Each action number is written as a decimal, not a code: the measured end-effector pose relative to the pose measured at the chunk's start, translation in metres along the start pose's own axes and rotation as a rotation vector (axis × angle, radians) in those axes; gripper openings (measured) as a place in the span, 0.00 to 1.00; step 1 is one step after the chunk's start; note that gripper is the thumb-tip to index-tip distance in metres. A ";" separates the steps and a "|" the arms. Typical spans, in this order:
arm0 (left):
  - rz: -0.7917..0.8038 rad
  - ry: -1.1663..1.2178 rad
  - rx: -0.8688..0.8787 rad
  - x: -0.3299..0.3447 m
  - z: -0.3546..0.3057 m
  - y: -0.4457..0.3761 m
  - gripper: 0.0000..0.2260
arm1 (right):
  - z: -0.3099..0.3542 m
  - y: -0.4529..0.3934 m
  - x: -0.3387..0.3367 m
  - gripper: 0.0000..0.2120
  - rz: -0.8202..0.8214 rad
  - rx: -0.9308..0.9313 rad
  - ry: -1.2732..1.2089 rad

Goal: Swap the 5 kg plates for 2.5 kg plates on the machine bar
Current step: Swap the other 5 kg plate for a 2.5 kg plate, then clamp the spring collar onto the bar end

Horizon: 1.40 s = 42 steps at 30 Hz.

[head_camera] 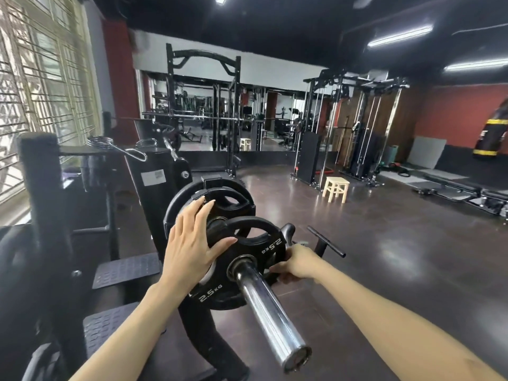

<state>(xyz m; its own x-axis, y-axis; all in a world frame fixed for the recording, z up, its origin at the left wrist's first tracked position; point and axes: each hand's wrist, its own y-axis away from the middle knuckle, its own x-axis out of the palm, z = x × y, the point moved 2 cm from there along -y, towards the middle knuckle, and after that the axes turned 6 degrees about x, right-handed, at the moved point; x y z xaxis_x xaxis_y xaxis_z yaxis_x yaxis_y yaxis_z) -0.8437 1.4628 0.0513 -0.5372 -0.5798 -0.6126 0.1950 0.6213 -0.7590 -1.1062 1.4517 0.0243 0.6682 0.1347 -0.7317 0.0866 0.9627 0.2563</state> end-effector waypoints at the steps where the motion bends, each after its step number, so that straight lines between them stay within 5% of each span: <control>1: -0.005 -0.003 -0.020 0.003 0.007 -0.002 0.38 | 0.004 -0.008 0.000 0.08 -0.017 0.004 0.019; 4: -0.004 -0.017 -0.097 0.014 0.034 -0.010 0.40 | 0.021 -0.036 0.000 0.17 -0.106 0.011 0.100; 12: 0.049 -0.073 -0.234 0.036 0.092 -0.042 0.46 | 0.071 -0.087 0.004 0.15 -0.296 0.025 0.135; 25: 0.125 0.145 -0.253 0.039 0.113 -0.051 0.46 | 0.081 -0.106 -0.006 0.08 -0.239 -0.032 0.271; 28: -0.013 0.043 -0.222 0.010 0.124 -0.062 0.39 | 0.102 -0.107 -0.024 0.06 -0.250 -0.033 0.203; 33: -0.356 0.122 -0.583 -0.048 0.155 -0.106 0.21 | 0.146 -0.100 -0.060 0.06 -0.464 -0.147 -0.013; 37: -0.167 0.398 -0.915 -0.050 0.184 -0.143 0.39 | 0.190 -0.096 -0.061 0.09 -0.438 -0.267 0.004; 42: -0.119 0.765 -1.038 -0.036 0.174 -0.165 0.29 | 0.221 -0.096 -0.045 0.10 -0.364 -0.326 0.011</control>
<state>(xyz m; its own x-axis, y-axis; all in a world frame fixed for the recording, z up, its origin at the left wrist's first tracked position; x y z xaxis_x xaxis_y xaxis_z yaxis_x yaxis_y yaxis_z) -0.7139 1.2891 0.1603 -0.9044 -0.4266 -0.0110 -0.4251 0.9029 -0.0634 -0.9808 1.3010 0.1723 0.6292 -0.2234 -0.7445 0.0759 0.9709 -0.2273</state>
